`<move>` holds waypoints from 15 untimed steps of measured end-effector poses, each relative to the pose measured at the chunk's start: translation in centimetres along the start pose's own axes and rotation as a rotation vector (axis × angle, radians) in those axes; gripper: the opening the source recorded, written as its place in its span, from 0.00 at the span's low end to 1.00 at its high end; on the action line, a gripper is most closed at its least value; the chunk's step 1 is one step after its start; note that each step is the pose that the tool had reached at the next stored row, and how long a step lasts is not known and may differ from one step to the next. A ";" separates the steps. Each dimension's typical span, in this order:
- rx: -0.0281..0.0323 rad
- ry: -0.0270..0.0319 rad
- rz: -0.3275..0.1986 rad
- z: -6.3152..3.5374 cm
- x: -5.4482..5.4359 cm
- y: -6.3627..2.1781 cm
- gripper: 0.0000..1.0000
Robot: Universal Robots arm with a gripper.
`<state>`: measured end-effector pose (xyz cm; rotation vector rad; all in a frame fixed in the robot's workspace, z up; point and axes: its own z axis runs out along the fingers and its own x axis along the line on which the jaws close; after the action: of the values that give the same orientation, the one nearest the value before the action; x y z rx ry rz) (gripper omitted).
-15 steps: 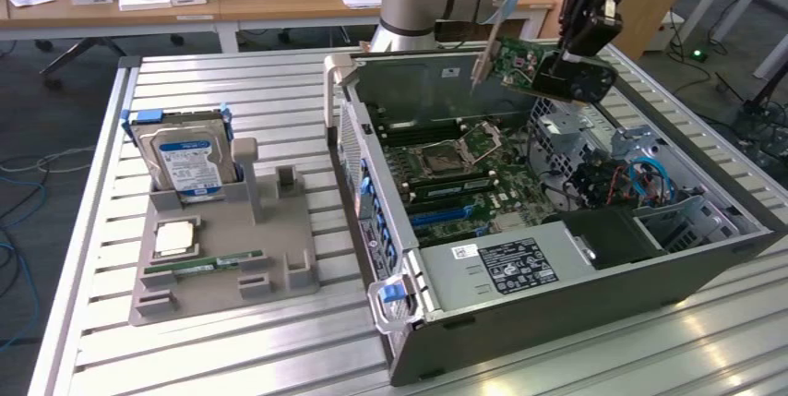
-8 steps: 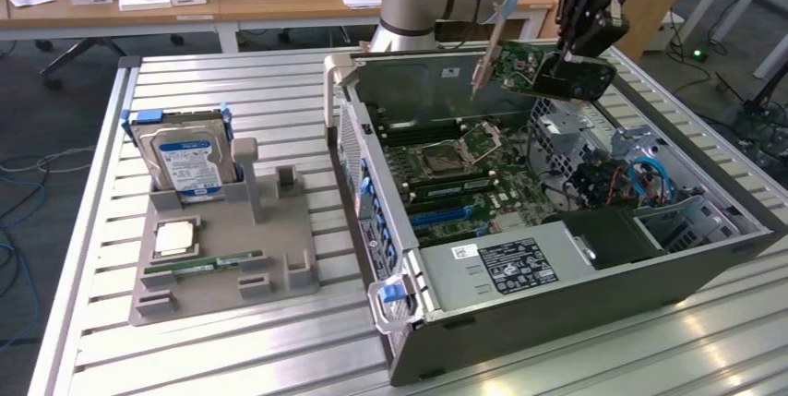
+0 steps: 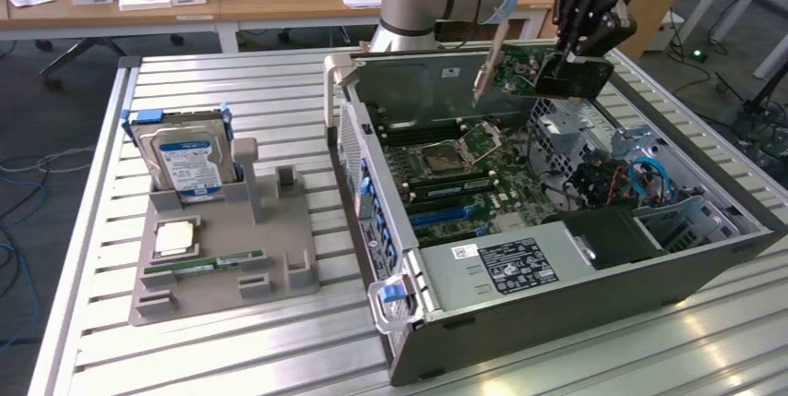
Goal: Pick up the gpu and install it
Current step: 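Insert the gpu into the slot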
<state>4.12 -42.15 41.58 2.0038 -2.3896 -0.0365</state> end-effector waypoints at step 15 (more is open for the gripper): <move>0.0064 0.0023 -0.093 0.25 0.0 0.15 0.26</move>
<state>3.97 -42.14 41.34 2.1153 -2.2962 -0.0282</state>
